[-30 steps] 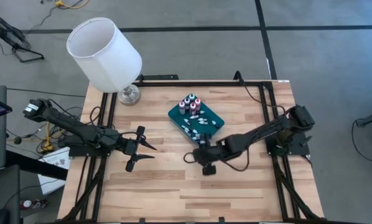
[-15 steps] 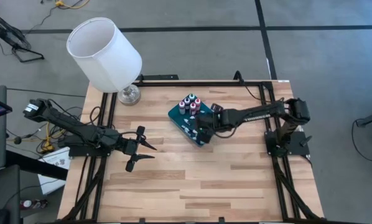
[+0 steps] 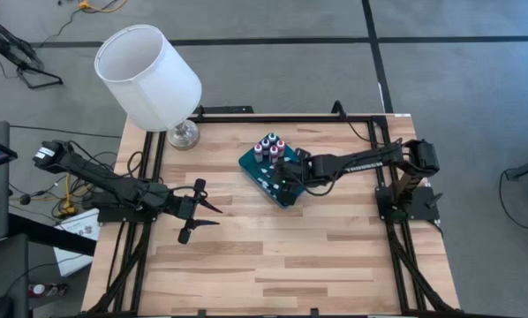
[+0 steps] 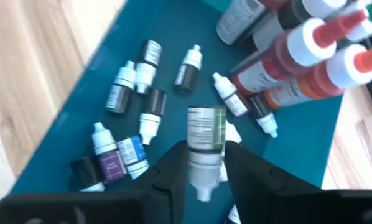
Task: Pick & Place food coloring
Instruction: Put the small green food coloring bottle into the blue bin, then return to Home Position
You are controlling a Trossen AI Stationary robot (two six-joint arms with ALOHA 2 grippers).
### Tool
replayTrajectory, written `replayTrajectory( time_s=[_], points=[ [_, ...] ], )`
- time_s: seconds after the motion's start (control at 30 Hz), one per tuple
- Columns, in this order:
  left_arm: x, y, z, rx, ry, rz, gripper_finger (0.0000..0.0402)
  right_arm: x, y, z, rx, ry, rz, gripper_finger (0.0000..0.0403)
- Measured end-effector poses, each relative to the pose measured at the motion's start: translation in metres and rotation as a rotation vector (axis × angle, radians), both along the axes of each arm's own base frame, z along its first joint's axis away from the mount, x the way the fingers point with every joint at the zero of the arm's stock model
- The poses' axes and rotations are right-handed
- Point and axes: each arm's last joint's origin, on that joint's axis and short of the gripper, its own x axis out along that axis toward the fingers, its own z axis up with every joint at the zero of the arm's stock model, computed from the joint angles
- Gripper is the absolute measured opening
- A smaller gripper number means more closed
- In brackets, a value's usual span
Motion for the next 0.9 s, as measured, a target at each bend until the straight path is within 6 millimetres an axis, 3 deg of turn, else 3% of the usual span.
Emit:
replayTrajectory(
  time_s=[0.37, 0.53, 0.7, 0.9],
  points=[
    [0.0, -0.001, 0.001, -0.077, 0.01, -0.01, 0.0145, 0.004, 0.001, 0.003, -0.024, -0.04, 0.041, 0.0195],
    [0.001, -0.001, 0.008, -0.066, -0.071, -0.03, 0.0145, 0.003, 0.009, 0.017, -0.093, -0.047, 0.187, 0.0214],
    [0.001, 0.001, 0.014, -0.052, -0.137, 0.035, 0.0145, -0.007, 0.019, 0.054, -0.211, -0.172, 0.224, 0.0217],
    [0.002, 0.005, 0.019, -0.076, -0.19, 0.172, 0.0145, -0.038, 0.034, 0.105, -0.265, -0.315, 0.289, 0.0215]
  ],
)
